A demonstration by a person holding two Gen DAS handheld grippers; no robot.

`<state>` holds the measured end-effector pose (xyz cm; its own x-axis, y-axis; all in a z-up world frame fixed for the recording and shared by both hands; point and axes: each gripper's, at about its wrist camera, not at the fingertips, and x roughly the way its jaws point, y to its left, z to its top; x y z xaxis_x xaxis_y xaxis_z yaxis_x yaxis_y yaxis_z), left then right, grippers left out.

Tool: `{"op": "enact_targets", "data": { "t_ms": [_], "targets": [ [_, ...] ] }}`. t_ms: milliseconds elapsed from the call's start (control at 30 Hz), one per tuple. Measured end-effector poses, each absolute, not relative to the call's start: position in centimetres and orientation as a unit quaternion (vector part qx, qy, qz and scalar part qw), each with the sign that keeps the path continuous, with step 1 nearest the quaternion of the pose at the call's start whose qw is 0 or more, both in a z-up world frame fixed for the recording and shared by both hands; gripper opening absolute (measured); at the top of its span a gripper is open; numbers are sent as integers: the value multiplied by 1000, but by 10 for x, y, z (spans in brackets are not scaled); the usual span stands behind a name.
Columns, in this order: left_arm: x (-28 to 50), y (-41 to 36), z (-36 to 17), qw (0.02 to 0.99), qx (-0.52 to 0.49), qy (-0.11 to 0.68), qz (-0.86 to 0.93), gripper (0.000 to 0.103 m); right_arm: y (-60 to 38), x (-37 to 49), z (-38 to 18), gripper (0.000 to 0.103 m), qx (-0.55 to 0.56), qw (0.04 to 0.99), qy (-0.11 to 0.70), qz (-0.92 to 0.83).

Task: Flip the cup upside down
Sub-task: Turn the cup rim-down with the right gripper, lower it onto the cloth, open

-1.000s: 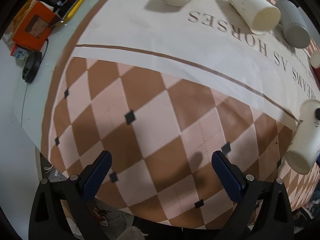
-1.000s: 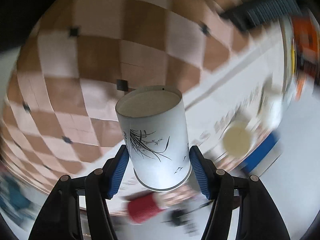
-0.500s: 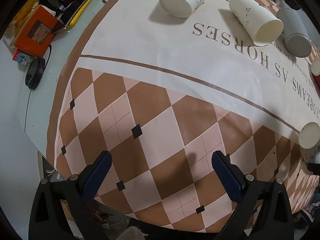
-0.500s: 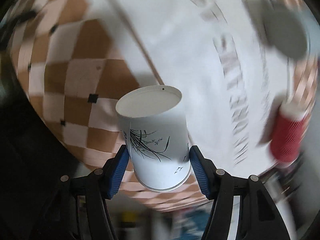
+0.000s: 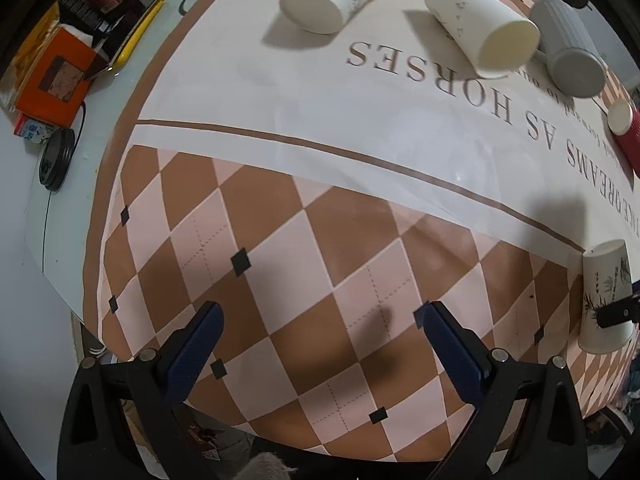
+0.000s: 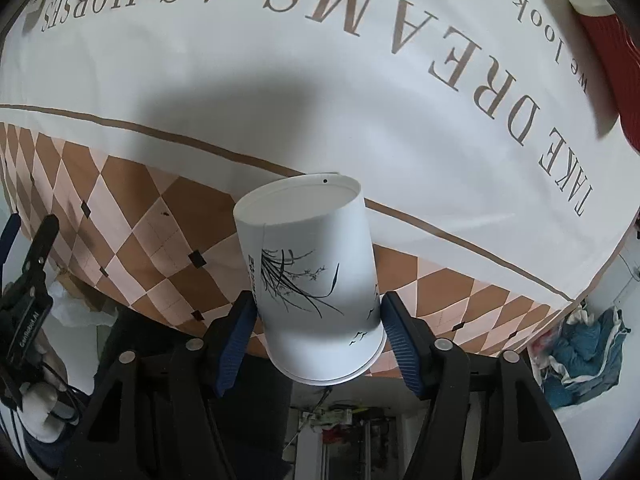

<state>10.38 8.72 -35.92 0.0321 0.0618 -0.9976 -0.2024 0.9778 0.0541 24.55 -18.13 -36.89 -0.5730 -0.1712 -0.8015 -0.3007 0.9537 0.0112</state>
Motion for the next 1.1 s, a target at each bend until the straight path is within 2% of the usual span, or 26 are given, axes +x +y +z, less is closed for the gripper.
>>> {"op": "enact_targets", "data": {
  "t_ms": [100,233,267,300,333,533,733,900,1100],
  "targets": [
    [103,81,-358,717,-44,690,87,102,-190,244,-371,81,-157,446,878,73],
    [101,76,-356,720,-38,688,82,102,-177,239,-355,80,-202,493,841,97],
    [100,75,-356,720,-35,688,80,102,-174,240,-354,80,-205,505,832,101],
    [101,71,-356,720,-34,689,79,102,-172,240,-351,67,-206,517,824,106],
    [101,67,-354,720,-33,689,76,102,-170,241,-348,60,-208,529,816,107],
    [113,50,-350,733,-47,677,52,102,-165,242,-310,60,-180,631,745,116],
    [134,27,-353,747,-47,663,25,102,-182,247,-266,60,-65,789,603,98],
    [152,8,-357,756,-30,654,17,103,-194,242,-273,60,-14,864,498,75],
    [164,-18,-362,763,-13,646,24,103,-203,220,-294,60,-3,890,450,77]
  ]
}}
